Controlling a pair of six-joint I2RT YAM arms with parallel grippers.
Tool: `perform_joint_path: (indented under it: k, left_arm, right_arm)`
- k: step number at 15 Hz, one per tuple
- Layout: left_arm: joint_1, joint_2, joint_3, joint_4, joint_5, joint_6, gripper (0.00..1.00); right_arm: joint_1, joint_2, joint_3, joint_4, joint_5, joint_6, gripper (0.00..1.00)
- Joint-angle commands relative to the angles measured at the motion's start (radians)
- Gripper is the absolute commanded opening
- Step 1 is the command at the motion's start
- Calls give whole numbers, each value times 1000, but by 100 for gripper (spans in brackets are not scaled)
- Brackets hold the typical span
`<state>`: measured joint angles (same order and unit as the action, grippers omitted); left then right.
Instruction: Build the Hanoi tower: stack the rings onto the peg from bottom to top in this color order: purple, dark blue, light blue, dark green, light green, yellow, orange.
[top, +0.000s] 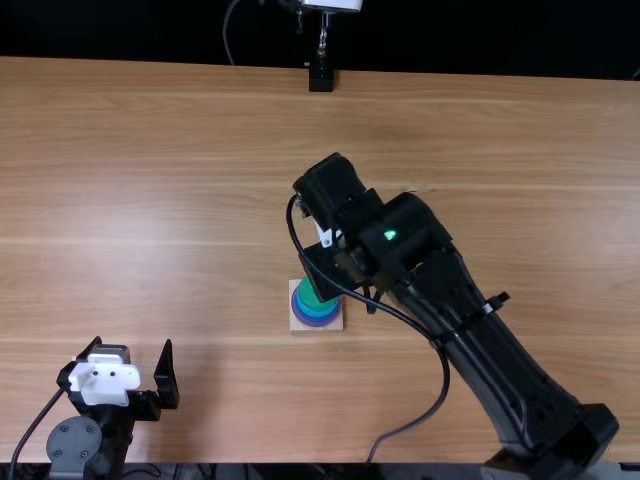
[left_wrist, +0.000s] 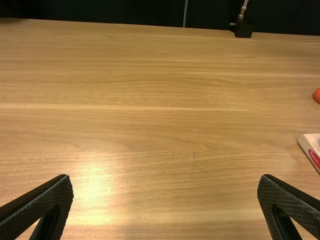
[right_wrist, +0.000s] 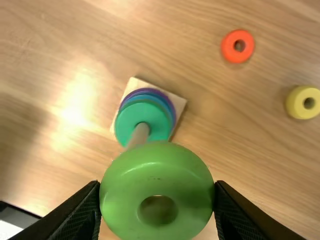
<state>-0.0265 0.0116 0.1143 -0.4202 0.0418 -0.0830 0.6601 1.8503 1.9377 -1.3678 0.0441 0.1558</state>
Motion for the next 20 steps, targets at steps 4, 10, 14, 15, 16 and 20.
perform_joint_path:
  k: [4, 10, 14, 15, 16, 20]
  left_arm:
    - [-10, -12, -114, -79, 15, 2, 100]
    - [-10, -12, -114, -80, 13, 2, 100]
    - [-10, -12, -114, -79, 13, 2, 100]
    - [-10, -12, -114, -80, 13, 2, 100]
    - [-10, -12, -114, -79, 15, 2, 100]
    - [-10, -12, -114, -80, 15, 2, 100]
  right_arm:
    - [32, 24, 49, -1, 0, 2, 0]
    - [32, 50, 55, 1, 0, 4, 0]
    - [32, 55, 52, 1, 0, 4, 0]
    - [32, 55, 50, 1, 0, 4, 0]
    - [32, 55, 46, 1, 0, 6, 0]
    - [32, 89, 50, 3, -2, 6, 0]
